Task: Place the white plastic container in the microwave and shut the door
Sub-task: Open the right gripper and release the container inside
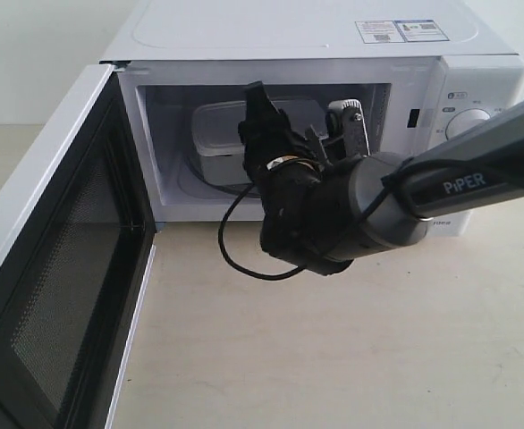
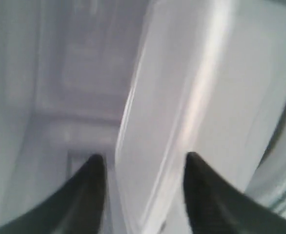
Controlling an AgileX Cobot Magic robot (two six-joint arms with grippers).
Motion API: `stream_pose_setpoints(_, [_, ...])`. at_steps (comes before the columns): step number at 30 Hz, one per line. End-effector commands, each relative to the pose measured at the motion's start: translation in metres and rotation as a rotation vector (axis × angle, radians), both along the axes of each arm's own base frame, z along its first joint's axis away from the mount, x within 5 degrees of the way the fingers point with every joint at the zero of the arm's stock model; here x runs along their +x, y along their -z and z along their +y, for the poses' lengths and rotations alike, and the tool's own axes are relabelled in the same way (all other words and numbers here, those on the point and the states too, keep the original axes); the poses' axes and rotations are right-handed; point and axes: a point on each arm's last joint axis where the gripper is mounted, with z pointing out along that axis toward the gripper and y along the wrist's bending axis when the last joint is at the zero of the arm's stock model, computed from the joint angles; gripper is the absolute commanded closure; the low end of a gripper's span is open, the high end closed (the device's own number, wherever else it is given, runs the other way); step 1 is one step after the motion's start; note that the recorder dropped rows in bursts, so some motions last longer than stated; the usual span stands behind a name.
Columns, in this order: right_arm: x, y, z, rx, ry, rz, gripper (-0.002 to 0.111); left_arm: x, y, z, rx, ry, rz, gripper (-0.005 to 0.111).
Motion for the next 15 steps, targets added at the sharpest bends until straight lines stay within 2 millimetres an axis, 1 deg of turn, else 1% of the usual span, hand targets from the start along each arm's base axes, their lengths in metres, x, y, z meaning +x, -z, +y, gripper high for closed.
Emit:
stream_pose_setpoints(1, [-0.015, -0.006, -0.009, -0.221, -0.134, -0.053, 0.088, 0.0, 0.001, 0.0, -0.006, -0.003, 0.001, 0.102])
stream_pose_setpoints(3, [-0.026, -0.003, -0.018, -0.272, -0.163, -0.023, 0.096, 0.0, 0.001, 0.0, -0.006, -0.003, 0.001, 0.102])
stream_pose_setpoints(4, [-0.033, -0.002, -0.021, -0.335, -0.218, -0.026, 0.1, 0.0, 0.001, 0.0, -0.006, -0.003, 0.001, 0.102])
stream_pose_setpoints(6, [-0.041, 0.001, -0.015, -0.547, -0.399, -0.101, 0.108, 0.0, 0.001, 0.0, -0.006, -0.003, -0.001, 0.102])
stream_pose_setpoints(9, [-0.045, 0.008, -0.008, -0.758, -0.553, -0.185, 0.108, 0.0, 0.001, 0.0, -0.006, -0.003, -0.001, 0.102])
stream_pose_setpoints(12, [-0.044, 0.018, -0.008, -0.85, -0.569, -0.202, 0.108, 0.0, 0.001, 0.0, -0.006, -0.003, 0.001, 0.102])
stream_pose_setpoints(15, [-0.038, 0.025, -0.01, -0.878, -0.546, -0.224, 0.108, 0.0, 0.001, 0.0, -0.006, -0.003, 0.001, 0.102])
